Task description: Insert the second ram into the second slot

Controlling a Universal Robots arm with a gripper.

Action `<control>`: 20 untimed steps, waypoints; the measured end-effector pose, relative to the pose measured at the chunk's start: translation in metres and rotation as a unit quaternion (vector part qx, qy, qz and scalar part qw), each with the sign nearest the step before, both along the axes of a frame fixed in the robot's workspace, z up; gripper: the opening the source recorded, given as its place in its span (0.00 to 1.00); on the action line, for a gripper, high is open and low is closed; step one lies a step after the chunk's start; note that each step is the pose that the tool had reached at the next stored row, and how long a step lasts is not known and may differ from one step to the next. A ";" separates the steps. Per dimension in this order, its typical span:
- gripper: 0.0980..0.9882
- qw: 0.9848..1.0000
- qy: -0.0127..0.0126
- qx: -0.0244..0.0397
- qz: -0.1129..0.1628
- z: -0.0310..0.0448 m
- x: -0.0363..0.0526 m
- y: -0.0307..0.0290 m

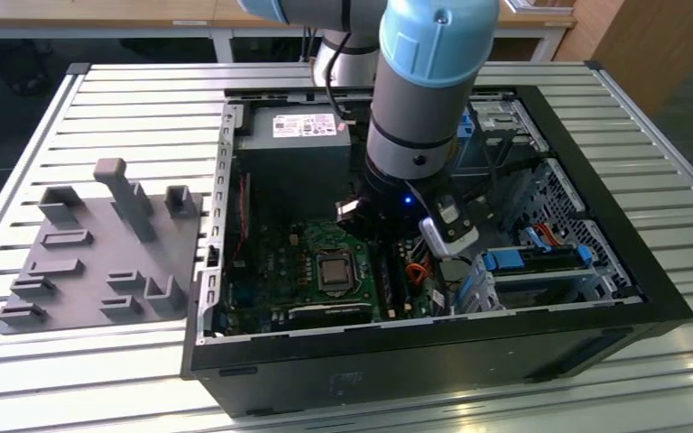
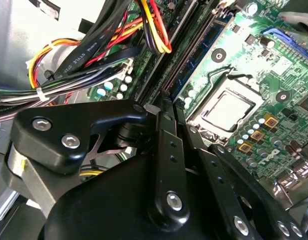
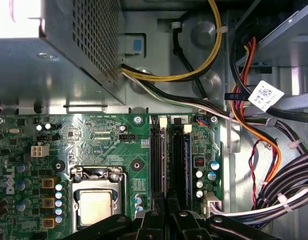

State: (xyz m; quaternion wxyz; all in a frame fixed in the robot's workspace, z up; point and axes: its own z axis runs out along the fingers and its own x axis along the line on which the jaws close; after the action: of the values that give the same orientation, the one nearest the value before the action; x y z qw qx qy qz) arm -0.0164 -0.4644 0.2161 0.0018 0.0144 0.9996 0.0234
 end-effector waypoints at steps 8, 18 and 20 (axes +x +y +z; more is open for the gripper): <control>0.04 1.000 0.000 0.000 0.000 -0.0005 0.0001 -0.0016; 0.04 1.000 0.000 -0.007 0.000 0.0016 0.0001 -0.0018; 0.04 1.000 0.000 -0.008 0.000 0.0018 0.0001 -0.0018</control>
State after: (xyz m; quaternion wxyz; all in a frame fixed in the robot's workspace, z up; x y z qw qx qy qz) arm -0.0163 -0.4662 0.2178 0.0014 0.0143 0.9998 0.0157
